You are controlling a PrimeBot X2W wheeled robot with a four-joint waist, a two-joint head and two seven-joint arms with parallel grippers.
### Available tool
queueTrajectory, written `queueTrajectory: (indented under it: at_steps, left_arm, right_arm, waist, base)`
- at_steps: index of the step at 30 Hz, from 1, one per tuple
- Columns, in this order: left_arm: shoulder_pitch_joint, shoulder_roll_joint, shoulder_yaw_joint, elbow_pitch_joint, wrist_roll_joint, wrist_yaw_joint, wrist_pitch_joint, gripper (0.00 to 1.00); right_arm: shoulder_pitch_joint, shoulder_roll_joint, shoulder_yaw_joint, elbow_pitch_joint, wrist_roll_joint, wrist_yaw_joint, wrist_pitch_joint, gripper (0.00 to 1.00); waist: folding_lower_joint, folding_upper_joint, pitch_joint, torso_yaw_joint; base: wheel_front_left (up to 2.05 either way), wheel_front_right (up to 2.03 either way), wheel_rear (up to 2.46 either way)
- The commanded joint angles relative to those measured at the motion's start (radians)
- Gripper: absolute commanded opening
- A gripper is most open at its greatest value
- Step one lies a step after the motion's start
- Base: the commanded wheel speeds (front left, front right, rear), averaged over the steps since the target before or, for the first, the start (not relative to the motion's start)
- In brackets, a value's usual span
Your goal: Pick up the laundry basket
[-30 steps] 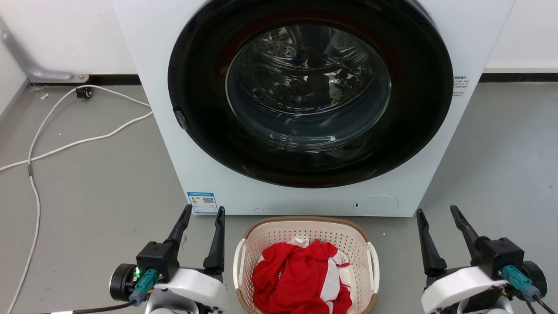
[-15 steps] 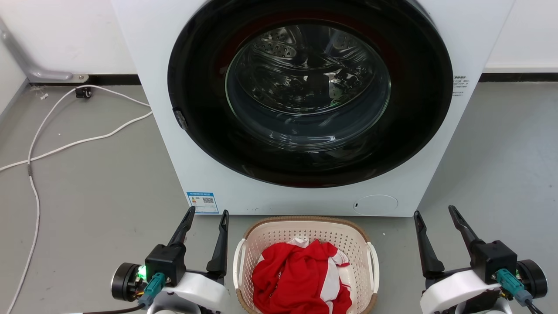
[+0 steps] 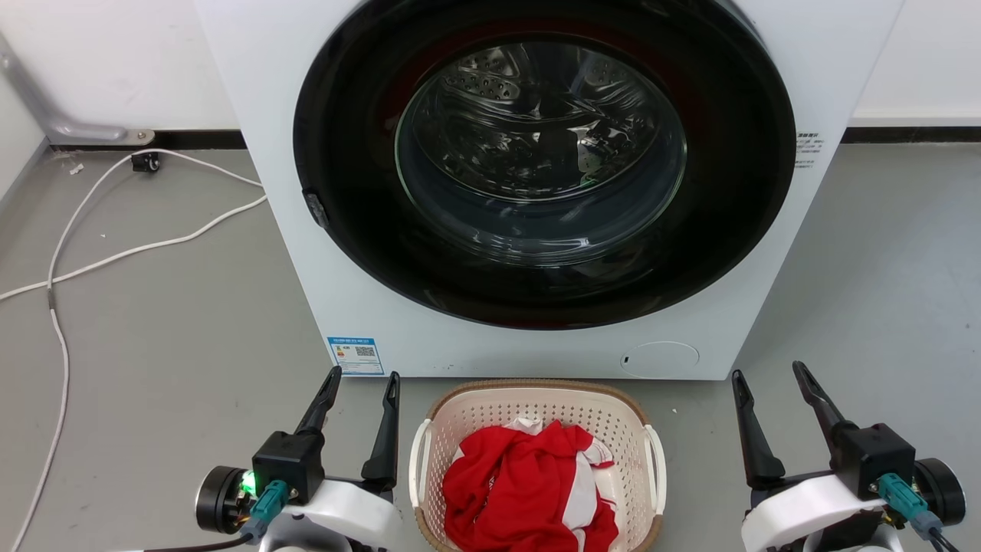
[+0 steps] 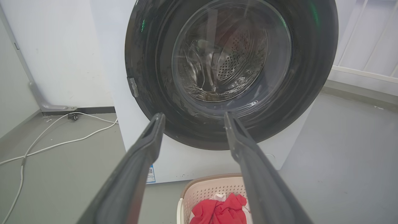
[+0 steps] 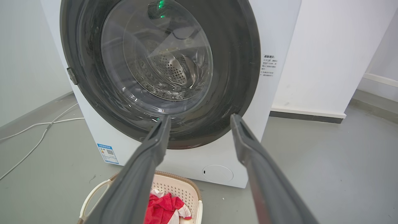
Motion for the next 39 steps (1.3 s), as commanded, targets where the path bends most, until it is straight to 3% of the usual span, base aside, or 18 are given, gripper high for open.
queueTrajectory:
  at_steps: [1, 10, 11, 22, 32, 39]
  left_arm:
    - [0.003, 0.0, 0.0, 0.001, -0.001, 0.004, -0.002, 1.0]
    - [-0.011, 0.0, -0.006, 0.012, 0.002, 0.003, -0.002, 1.0]
    - [-0.04, 0.0, -0.016, 0.047, -0.005, -0.002, -0.002, 1.0]
    - [-0.211, 0.006, -0.018, 0.248, -0.039, -0.029, -0.002, 1.0]
    - [-0.444, 0.048, -0.036, 0.466, -0.076, -0.045, -0.002, 1.0]
    - [-0.562, 0.064, -0.08, 0.579, -0.119, -0.046, -0.002, 1.0]
  right_arm:
    - [0.005, 0.003, -0.002, 0.0, 0.002, 0.0, -0.005, 1.0]
    - [-0.01, 0.003, -0.016, -0.002, -0.004, 0.0, -0.004, 1.0]
    - [-0.037, 0.003, -0.037, 0.001, -0.002, 0.0, 0.0, 1.0]
    - [-0.171, 0.003, -0.082, 0.107, 0.015, 0.0, 0.015, 1.0]
    - [-0.355, 0.003, -0.081, 0.294, 0.019, 0.0, -0.009, 1.0]
    - [-0.473, 0.002, -0.053, 0.446, 0.038, 0.0, -0.027, 1.0]
  waist:
    - [0.0, 0.0, 0.001, 0.0]
    - [0.0, 0.0, 0.021, 0.001]
    - [0.0, 0.0, 0.094, -0.001]
    - [0.0, 0.0, 0.346, -0.009]
    - [0.0, 0.0, 0.595, -0.026]
    - [0.0, 0.0, 0.706, -0.035]
  base:
    - [0.0, 0.0, 0.0]
    - [0.0, 0.0, 0.0]
    - [0.0, 0.0, 0.0]
    - [0.0, 0.0, 0.0]
    - [0.0, 0.0, 0.0]
    - [0.0, 0.0, 0.0]
